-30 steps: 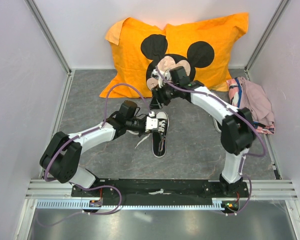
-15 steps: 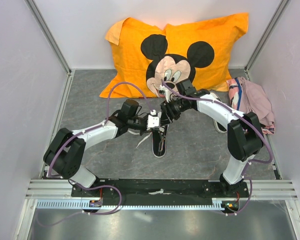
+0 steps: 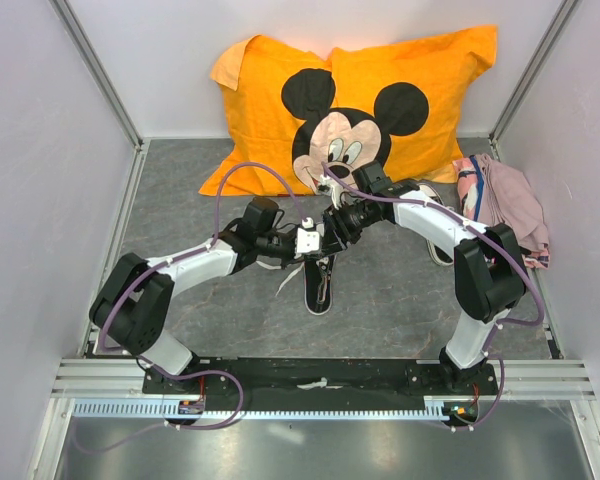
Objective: Tie the shoes
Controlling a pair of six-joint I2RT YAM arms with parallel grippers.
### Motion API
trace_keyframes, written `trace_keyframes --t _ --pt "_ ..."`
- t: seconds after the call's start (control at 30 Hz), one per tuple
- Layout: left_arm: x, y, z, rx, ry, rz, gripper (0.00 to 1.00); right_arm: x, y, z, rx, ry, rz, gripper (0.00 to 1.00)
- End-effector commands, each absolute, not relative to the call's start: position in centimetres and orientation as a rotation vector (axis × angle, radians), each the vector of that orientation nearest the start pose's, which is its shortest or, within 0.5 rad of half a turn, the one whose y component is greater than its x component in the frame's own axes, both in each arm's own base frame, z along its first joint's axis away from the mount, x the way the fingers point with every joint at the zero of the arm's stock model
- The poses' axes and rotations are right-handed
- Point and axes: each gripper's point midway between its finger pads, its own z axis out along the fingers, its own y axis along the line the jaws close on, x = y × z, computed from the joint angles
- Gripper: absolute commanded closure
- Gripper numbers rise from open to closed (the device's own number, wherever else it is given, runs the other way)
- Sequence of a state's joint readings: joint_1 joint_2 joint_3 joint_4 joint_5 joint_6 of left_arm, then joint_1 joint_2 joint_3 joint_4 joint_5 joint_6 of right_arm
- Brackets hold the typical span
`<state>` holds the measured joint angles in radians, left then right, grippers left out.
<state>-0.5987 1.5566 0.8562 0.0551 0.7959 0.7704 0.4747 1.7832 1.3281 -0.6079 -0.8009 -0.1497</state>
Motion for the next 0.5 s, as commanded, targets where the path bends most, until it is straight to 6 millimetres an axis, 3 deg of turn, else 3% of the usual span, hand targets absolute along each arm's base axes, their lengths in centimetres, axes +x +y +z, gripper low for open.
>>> trace_keyframes --t 0.0,0.17,0.37,0.43,0.47 --pt "27.9 -32.0 12.5 1.605 1.275 -0.773 0.98 28.0 29.1 12.8 -1.09 2.279 1.243 0.46" --pt "28.1 -32.0 12.6 1.605 1.273 -0.772 0.98 27.8 29.1 12.4 -1.116 2.283 1.242 0.57" --pt "28.0 -32.0 12.6 1.61 1.263 -0.772 0.98 27.7 28.4 11.6 -1.159 2.31 1.178 0.59" --pt "27.9 -32.0 12.6 1.613 1.262 -0.773 0.99 27.9 28.3 11.5 -1.16 2.311 1.162 0.66" --pt "27.9 -32.0 12.7 1.618 1.254 -0.768 0.98 28.0 28.3 11.4 -1.16 2.308 1.161 0.76"
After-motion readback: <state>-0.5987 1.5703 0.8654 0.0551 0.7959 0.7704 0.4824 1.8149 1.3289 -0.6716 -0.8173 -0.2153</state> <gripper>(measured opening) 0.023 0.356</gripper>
